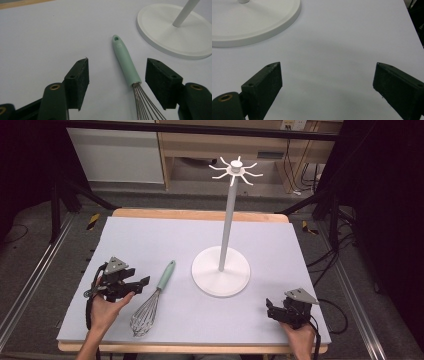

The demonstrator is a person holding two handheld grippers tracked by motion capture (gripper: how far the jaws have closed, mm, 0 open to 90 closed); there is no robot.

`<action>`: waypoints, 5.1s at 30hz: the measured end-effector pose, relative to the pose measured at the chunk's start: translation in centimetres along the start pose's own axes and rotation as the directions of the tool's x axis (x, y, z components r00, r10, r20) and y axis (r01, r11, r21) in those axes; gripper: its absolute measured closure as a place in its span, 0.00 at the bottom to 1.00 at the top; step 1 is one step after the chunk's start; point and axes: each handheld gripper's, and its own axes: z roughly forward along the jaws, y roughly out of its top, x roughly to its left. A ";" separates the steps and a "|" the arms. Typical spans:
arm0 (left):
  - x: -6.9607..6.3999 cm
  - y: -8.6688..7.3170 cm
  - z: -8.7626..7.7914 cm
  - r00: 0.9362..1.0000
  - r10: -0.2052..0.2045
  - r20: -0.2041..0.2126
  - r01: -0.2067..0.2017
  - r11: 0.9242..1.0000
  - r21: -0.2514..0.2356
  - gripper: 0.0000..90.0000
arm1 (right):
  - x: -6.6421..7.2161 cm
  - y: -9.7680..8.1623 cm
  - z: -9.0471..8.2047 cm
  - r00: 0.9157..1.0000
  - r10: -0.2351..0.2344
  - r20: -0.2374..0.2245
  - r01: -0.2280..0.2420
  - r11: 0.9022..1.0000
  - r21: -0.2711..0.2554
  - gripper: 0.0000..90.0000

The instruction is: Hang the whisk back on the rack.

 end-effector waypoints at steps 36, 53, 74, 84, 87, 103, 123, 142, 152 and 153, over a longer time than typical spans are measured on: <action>-3.0 2.4 4.5 0.993 0.120 0.013 -0.120 0.969 0.217 0.37 | -0.2 -0.1 0.0 1.000 -0.003 -0.004 0.003 1.000 0.017 0.10; -3.6 1.8 6.3 0.993 0.120 -0.004 -0.114 0.952 0.283 0.44 | -0.1 -0.1 0.1 1.000 -0.010 -0.007 0.010 1.000 0.024 0.10; -3.2 0.8 8.0 0.997 0.077 -0.003 -0.070 0.924 0.376 0.57 | -0.1 -0.1 0.1 1.000 -0.010 -0.014 0.011 0.999 0.031 0.10; -3.1 0.6 8.5 0.999 0.040 0.001 -0.037 0.913 0.407 0.64 | 0.0 -0.1 0.2 1.000 -0.008 -0.018 0.008 0.999 0.036 0.10; -3.1 0.6 8.7 0.999 0.035 0.006 -0.035 0.906 0.422 0.66 | 0.0 -0.1 0.2 1.000 -0.010 -0.018 0.010 0.999 0.034 0.10; -2.9 1.0 9.1 0.999 -0.035 -0.013 0.037 0.887 0.460 0.73 | -0.1 -0.1 0.2 1.000 -0.003 -0.020 0.004 0.999 0.038 0.10; -2.9 1.7 8.3 1.000 -0.022 0.008 0.015 0.891 0.453 0.76 | -0.2 -0.1 0.2 1.000 -0.004 -0.017 0.005 0.999 0.041 0.10; -2.9 2.5 4.7 0.998 -0.020 0.054 -0.001 0.935 0.354 0.77 | -0.2 -0.1 0.2 1.000 -0.003 -0.017 0.004 0.999 0.041 0.10; -2.5 2.8 2.7 0.997 -0.038 0.067 0.018 0.959 0.284 0.77 | -0.2 -0.1 0.2 1.000 -0.002 -0.017 0.002 0.999 0.043 0.10; -2.5 2.8 2.4 0.997 -0.036 0.069 0.015 0.962 0.274 0.77 | -0.2 -0.1 0.2 1.000 -0.001 -0.017 0.002 0.999 0.043 0.10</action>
